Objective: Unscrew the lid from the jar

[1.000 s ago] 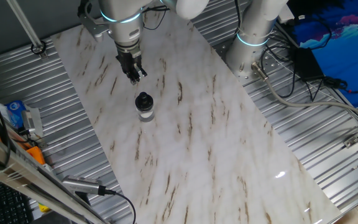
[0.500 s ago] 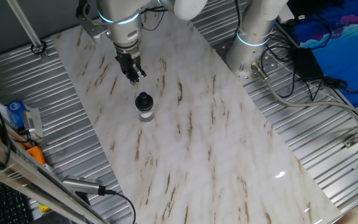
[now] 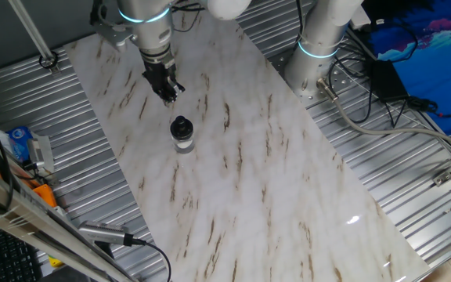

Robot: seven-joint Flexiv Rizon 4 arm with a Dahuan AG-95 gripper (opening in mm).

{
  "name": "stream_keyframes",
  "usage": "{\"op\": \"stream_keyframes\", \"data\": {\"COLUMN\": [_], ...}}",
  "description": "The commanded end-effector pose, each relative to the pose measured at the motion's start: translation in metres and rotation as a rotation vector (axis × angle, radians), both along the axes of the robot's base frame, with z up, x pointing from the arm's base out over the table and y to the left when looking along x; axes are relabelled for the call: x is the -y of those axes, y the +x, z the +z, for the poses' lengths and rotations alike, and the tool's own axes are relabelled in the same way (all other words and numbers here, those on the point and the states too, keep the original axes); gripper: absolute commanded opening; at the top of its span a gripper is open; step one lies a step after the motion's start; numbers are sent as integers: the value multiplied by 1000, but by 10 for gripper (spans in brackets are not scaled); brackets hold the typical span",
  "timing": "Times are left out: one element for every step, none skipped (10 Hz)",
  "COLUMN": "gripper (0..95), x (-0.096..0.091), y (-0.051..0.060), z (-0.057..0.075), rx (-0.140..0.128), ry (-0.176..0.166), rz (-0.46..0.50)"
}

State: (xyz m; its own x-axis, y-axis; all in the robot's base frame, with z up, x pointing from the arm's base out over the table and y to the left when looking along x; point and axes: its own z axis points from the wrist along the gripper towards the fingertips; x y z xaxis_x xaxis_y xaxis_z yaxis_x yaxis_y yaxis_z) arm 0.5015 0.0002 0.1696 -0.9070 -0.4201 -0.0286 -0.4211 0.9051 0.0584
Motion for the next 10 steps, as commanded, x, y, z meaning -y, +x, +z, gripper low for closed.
{"op": "stream_keyframes", "data": {"gripper": [0, 0, 0, 0, 0, 0, 0, 0, 0, 0], "x": [0, 0, 0, 0, 0, 0, 0, 0, 0, 0], "y": [-2, -2, -2, -2, -2, -2, -2, -2, -2, -2], "z": [0, 0, 0, 0, 0, 0, 0, 0, 0, 0], "rx": [6, 6, 7, 6, 3, -2, -3, -3, -3, -3], "ry": [-3, -4, -4, -6, -13, -25, -28, -28, -28, -29], "rz": [88, 92, 108, 108, 101, 94, 94, 98, 112, 113]}}
